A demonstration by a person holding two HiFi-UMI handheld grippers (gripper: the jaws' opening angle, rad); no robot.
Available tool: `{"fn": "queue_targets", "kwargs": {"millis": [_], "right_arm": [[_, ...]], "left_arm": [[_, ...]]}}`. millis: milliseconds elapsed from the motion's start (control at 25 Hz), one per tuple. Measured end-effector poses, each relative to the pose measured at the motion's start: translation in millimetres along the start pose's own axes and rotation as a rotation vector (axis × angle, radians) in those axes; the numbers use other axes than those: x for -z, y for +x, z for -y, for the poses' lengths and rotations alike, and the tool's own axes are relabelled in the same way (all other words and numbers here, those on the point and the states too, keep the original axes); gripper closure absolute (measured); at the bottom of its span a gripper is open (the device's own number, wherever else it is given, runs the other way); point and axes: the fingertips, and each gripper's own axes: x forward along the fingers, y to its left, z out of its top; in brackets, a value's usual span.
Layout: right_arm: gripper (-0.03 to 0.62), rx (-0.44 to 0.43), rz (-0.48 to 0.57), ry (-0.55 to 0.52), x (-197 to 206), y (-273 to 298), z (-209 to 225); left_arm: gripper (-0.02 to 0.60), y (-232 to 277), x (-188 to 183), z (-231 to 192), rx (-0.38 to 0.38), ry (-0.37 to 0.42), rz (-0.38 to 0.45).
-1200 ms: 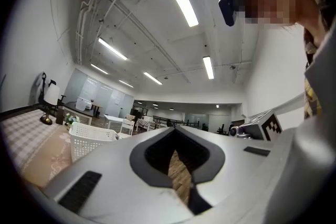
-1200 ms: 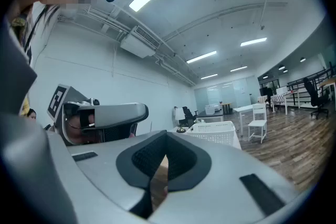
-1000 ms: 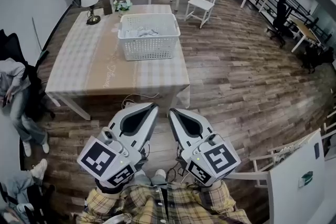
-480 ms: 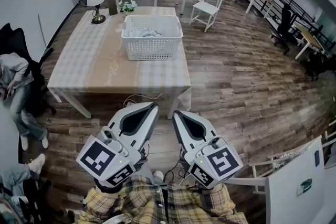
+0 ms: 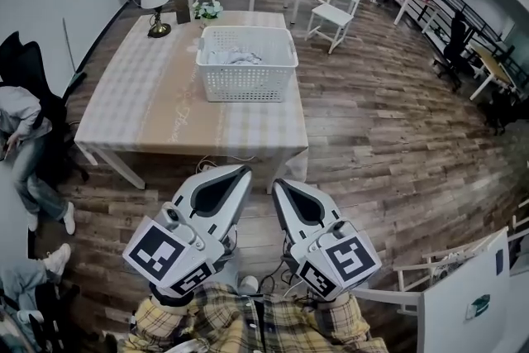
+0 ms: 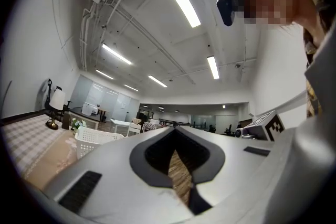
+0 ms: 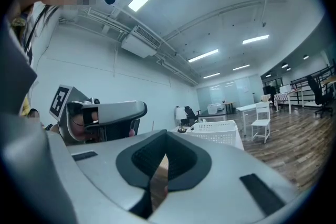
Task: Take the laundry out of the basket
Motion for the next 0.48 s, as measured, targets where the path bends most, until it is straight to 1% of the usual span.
{"fn": "queue_targets", "kwargs": {"millis": [240, 480], "right_arm": [[0.583, 0.01, -0.019, -0.002, 2, 65, 22], [0.583, 0.031, -0.022, -0.003, -8, 143, 54]], "left_arm": [[0.569, 29, -2, -64, 0.014, -0.007, 0.008], [0.569, 63, -6, -143, 0.022, -0.012, -0.002]]}}
